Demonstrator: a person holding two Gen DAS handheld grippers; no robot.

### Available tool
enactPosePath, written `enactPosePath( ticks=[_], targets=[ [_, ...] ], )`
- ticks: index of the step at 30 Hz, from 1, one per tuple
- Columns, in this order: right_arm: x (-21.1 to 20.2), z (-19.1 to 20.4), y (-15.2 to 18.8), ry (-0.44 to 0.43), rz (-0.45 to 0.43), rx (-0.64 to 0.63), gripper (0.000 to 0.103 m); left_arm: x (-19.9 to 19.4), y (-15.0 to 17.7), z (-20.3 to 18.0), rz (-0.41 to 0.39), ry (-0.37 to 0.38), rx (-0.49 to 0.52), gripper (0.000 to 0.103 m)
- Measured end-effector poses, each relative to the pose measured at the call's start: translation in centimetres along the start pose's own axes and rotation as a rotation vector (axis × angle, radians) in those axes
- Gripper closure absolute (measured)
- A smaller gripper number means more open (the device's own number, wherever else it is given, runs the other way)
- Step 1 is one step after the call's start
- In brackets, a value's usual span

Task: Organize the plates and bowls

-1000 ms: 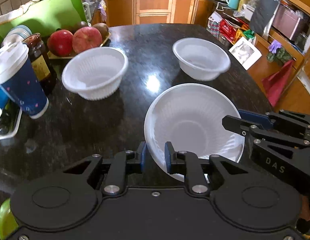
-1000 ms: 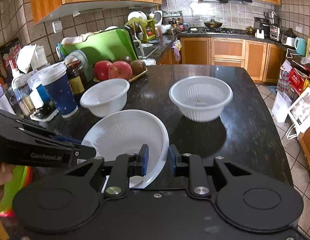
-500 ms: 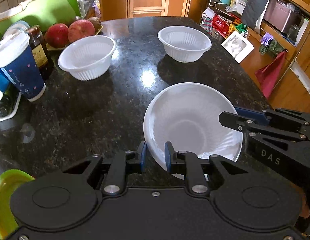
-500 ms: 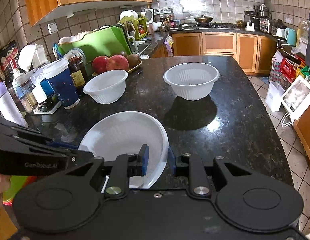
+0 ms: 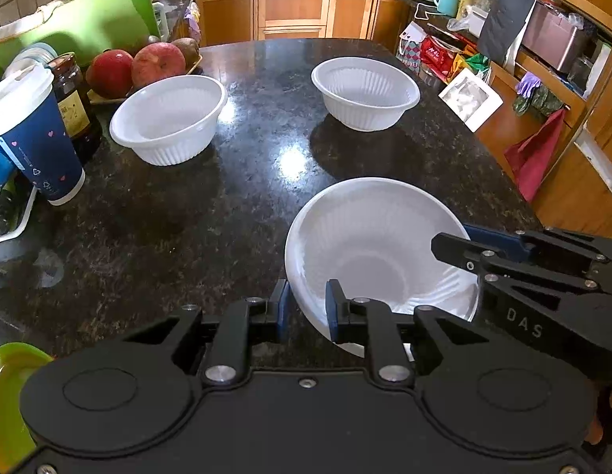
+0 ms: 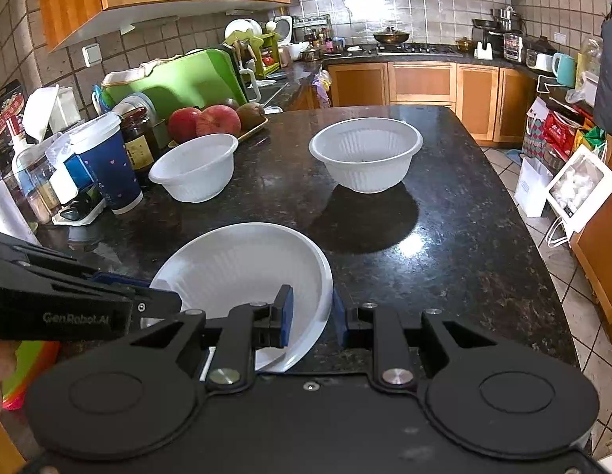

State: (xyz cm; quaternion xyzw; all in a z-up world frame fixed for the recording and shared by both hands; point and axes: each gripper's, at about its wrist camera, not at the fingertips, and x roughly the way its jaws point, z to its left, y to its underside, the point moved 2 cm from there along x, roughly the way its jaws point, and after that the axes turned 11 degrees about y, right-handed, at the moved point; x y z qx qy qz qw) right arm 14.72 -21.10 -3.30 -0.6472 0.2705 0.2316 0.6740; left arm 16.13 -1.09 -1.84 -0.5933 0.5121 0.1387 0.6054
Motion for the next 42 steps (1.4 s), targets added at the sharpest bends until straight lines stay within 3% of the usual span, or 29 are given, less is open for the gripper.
enactPosePath(
  ticks=[26,30,42],
  targets=[
    [0.9,0.2,-0.5,-0.003,-0.009,-0.003,0.065,0.0,-0.5,0.2,-0.016,-0.016,0.007,0.071],
    [1.1,0.2,-0.5,-0.001,0.0,-0.003,0.065,-0.2,-0.4,0.3,-0.016,-0.004,0.002,0.06],
    [0.8,0.1,-0.9,-0.013,-0.023,0.004,0.064,-1.1,-0.5,0.7,-0.051,-0.018,-0.008,0.057]
  ],
)
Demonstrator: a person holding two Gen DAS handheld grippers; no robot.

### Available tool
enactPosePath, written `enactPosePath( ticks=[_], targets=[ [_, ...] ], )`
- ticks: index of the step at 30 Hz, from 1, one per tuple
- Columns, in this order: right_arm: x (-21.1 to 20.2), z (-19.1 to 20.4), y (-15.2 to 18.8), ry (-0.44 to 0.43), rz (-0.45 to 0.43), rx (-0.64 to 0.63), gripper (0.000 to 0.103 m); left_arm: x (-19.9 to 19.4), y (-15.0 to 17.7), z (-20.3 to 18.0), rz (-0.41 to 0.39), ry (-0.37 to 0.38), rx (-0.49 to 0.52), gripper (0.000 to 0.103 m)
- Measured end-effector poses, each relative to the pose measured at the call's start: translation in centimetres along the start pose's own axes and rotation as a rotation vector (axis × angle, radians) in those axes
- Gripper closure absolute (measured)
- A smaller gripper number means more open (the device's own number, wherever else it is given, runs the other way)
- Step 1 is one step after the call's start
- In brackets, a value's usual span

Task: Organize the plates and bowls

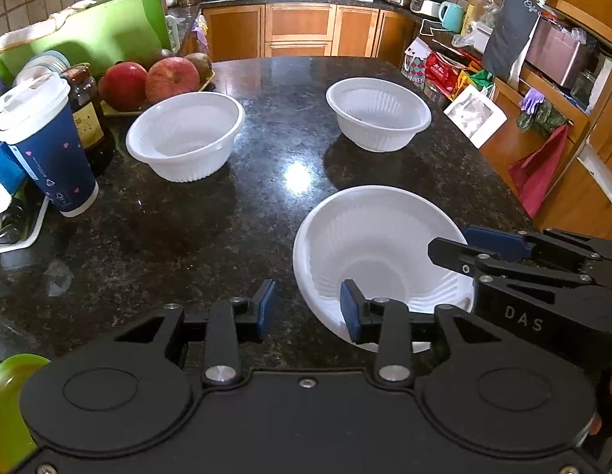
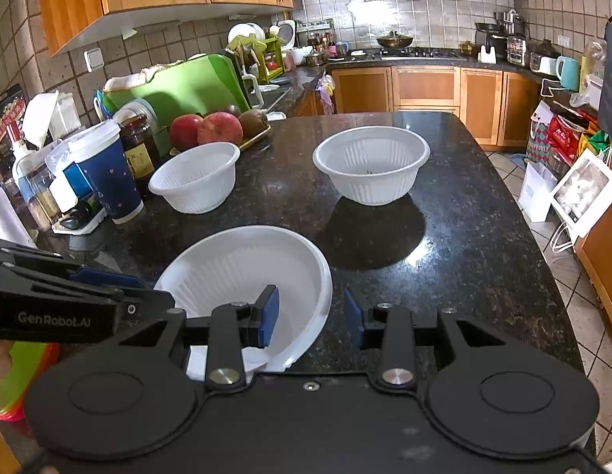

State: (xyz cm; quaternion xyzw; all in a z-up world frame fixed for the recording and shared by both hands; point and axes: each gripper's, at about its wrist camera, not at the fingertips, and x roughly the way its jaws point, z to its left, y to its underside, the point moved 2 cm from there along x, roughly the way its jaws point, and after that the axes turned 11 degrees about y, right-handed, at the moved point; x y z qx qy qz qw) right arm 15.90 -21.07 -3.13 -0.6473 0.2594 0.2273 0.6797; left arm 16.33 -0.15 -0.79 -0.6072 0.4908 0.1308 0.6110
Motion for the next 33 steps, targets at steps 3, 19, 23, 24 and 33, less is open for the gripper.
enactPosePath(
  ticks=[3,19,23,24,33],
  targets=[
    [-0.3,-0.3,-0.3,0.003,-0.015,0.007,0.064,-0.5,-0.3,-0.1,-0.013,-0.012,0.009,0.057],
    [-4.6,-5.6,-8.6,0.1,-0.189,-0.041,0.064,-4.3,-6.9,-2.6,-0.157,-0.079,0.182,0.057],
    [-4.8,-6.5,-11.0,0.106,-0.229,-0.062,0.064,-4.1,-8.6,-3.1,-0.178,-0.059,0.203,0.056],
    [-4.7,-6.7,-11.4,0.103,-0.234,-0.067,0.064,-3.7,-9.1,-3.1,-0.18,-0.052,0.2,0.056],
    [1.4,-7.1,-12.6,0.073,-0.168,-0.072,0.064,1.8,-11.8,-2.3,-0.131,-0.02,0.166,0.057]
  ],
)
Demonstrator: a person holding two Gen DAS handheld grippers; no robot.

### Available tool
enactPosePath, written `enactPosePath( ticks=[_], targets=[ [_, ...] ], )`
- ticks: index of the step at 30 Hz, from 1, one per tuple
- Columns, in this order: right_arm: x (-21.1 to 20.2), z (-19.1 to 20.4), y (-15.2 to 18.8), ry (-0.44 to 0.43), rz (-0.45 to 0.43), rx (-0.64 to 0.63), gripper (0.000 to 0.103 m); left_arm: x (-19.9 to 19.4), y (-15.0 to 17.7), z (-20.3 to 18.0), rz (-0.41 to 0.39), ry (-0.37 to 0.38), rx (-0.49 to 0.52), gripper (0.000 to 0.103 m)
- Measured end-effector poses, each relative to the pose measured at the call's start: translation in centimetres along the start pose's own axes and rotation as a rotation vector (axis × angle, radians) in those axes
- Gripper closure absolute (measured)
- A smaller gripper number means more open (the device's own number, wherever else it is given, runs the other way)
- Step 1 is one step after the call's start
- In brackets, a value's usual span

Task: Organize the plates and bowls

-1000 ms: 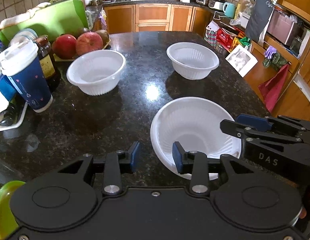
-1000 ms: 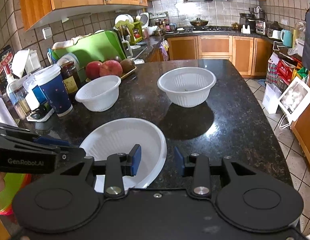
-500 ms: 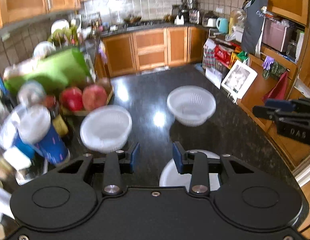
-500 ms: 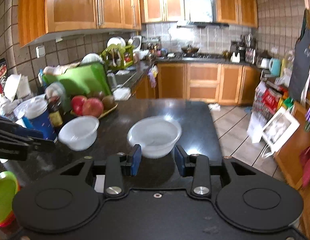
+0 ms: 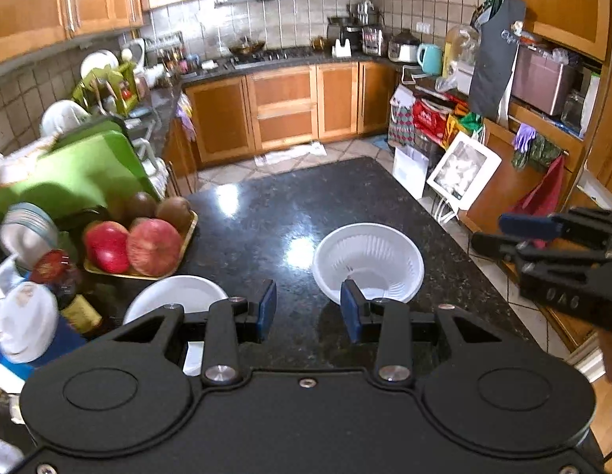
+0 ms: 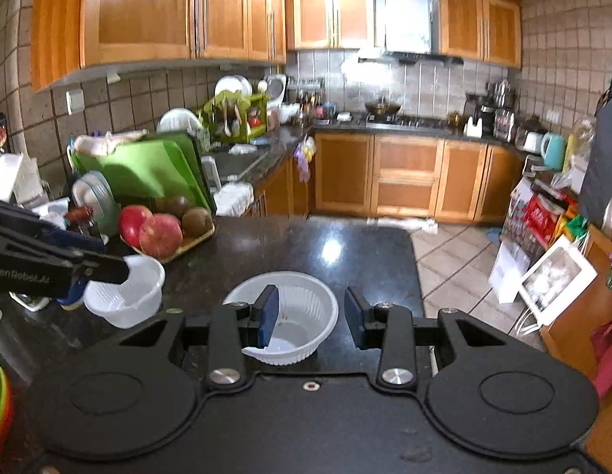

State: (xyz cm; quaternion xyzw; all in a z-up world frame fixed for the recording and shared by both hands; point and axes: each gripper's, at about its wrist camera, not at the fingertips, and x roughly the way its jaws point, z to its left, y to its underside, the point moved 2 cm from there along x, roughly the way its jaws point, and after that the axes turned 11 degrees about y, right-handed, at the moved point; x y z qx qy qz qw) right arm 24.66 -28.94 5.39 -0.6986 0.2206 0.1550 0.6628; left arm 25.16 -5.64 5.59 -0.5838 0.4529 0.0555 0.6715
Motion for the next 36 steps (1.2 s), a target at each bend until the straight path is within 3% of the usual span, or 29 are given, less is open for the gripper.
enactPosePath(
  ticks=[9,16,24,27,36],
  targets=[
    [7.2,-0.1,1.9,-0.004,0.095,-0.006,0.067,6.2,-0.3,0.9,0.093,0.017,-0.005,0.062],
    [10.5,-0.3,2.3,-0.025,0.119,0.004,0.073,8.3,-0.2,1.1,0.117,0.02,0.02,0.062],
    [12.4,-0.1,2.7,-0.034,0.141,0.0,0.077,9.3,0.0,1.0,0.137,0.044,0.023,0.069],
    [12.7,-0.2,2.7,-0.039,0.146,0.008,0.079,9.6,0.1,1.0,0.146,0.046,0.024,0.076],
    [13.0,-0.3,2.7,-0.044,0.156,0.022,0.085,11.1,-0.3,0.8,0.175,0.061,0.013,0.076]
  ],
)
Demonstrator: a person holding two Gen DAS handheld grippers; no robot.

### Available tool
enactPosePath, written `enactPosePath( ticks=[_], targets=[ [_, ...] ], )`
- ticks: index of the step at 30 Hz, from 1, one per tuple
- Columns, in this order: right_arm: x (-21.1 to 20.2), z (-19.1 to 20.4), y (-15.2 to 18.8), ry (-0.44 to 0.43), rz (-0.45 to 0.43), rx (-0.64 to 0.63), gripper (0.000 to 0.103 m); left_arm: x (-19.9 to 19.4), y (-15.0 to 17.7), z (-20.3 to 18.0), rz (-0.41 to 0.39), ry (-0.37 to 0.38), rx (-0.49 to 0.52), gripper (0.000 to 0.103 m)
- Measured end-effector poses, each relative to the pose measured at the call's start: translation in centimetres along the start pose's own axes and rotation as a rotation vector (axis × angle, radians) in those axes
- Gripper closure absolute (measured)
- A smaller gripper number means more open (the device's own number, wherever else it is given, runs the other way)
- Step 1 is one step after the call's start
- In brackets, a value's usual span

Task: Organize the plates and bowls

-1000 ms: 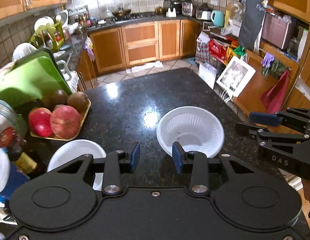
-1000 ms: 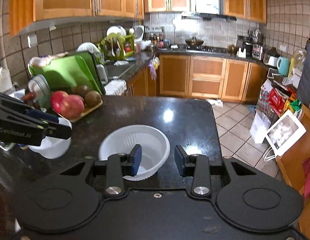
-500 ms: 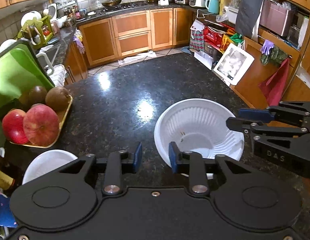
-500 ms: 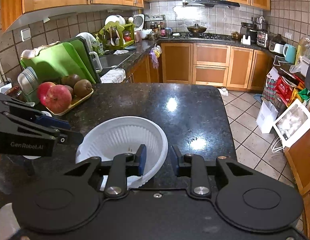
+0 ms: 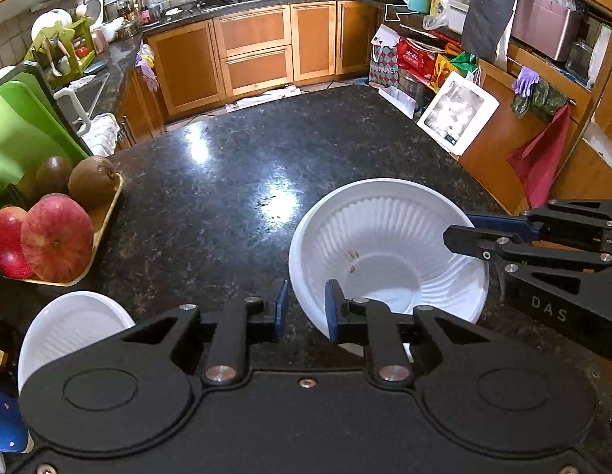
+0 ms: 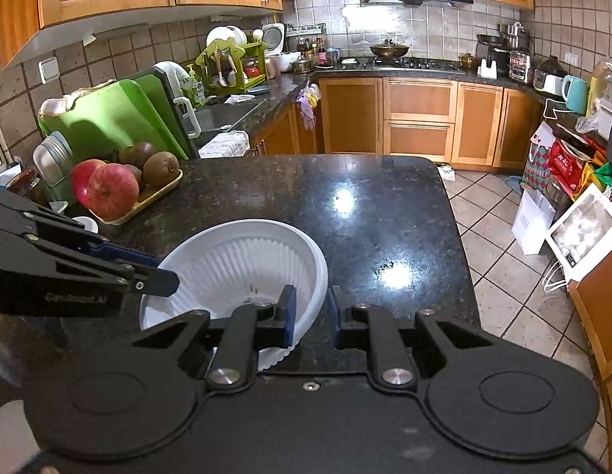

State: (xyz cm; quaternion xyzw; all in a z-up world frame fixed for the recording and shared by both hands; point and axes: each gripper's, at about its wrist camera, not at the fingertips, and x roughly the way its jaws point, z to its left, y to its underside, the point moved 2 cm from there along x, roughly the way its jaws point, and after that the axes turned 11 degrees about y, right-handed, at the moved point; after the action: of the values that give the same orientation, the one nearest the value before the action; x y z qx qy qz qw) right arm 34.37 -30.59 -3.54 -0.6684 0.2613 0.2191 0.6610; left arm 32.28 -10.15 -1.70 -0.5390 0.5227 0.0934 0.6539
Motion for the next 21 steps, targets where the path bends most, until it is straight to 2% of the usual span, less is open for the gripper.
enactPosePath(
  ticks=[9,21],
  targets=[
    [0.1,0.1,0.0,0.017,-0.002,0.0,0.088,0.1,-0.1,0.0,0.001,0.005,-0.008,0.081],
    [-1.3,0.4,0.1,0.017,-0.028,-0.007,0.089,-1.3,0.0,0.4,-0.023,0.021,-0.037,0.081]
  ],
)
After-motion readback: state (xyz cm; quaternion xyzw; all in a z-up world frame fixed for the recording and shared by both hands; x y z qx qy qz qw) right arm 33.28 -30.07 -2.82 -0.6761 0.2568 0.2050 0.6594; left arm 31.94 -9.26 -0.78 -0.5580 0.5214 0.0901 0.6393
